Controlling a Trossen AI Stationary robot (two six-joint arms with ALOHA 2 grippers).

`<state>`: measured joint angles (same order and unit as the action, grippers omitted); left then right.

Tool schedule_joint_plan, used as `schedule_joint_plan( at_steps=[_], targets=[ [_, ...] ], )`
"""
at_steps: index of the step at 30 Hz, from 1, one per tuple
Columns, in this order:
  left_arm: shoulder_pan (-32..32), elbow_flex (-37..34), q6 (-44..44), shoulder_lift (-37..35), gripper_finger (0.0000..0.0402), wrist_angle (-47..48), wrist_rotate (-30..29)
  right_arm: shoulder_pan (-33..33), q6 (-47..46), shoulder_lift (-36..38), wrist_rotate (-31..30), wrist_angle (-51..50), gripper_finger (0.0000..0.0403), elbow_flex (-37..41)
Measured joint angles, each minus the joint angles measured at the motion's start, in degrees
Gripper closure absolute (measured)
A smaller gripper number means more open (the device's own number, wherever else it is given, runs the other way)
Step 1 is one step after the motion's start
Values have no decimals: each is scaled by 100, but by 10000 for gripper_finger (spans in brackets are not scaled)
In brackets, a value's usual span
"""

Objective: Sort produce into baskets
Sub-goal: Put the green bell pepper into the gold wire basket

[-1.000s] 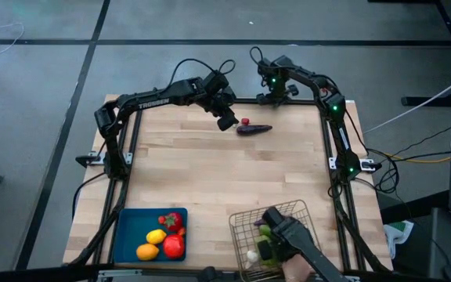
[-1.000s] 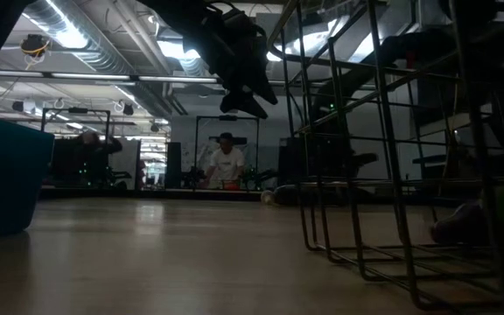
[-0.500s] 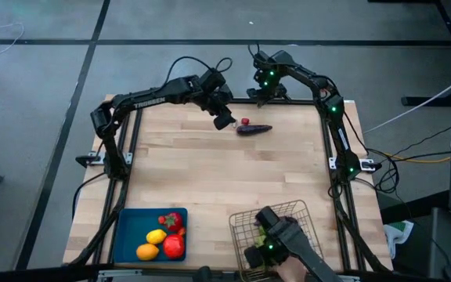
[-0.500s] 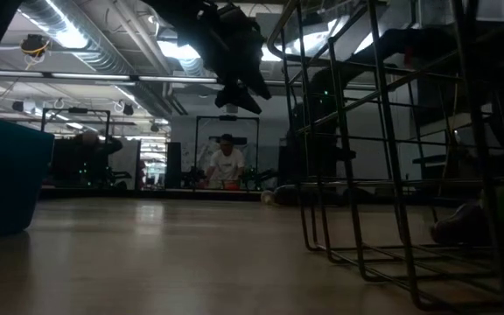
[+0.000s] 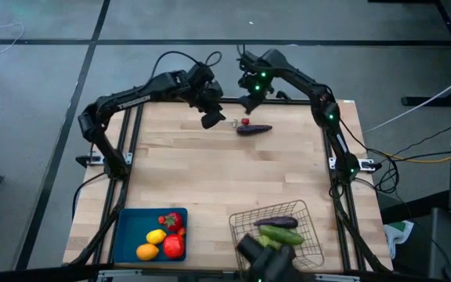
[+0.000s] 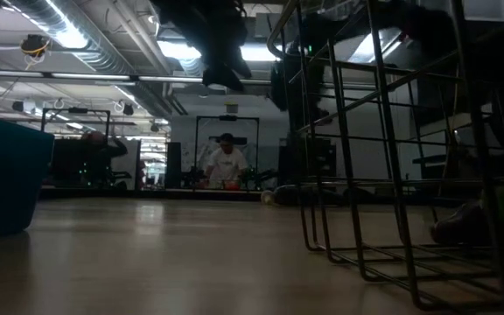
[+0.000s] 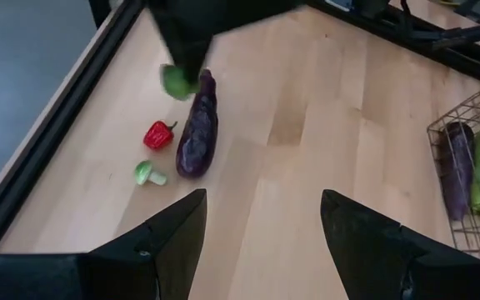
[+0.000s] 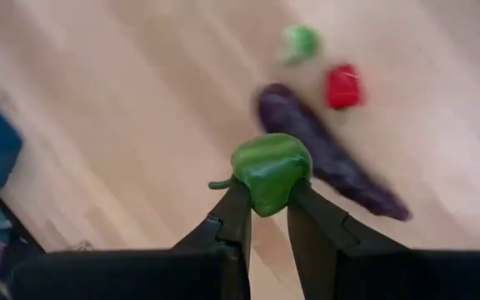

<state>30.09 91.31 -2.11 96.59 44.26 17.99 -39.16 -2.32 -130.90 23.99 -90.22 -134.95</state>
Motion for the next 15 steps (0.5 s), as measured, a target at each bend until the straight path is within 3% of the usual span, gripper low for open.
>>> schedule_joint_plan(
  at_steps=[15],
  targets=[
    [367, 0, -8, -730, 169, 686, -72, 2187, 110, 1262, -214, 18, 338, 44]
  ],
)
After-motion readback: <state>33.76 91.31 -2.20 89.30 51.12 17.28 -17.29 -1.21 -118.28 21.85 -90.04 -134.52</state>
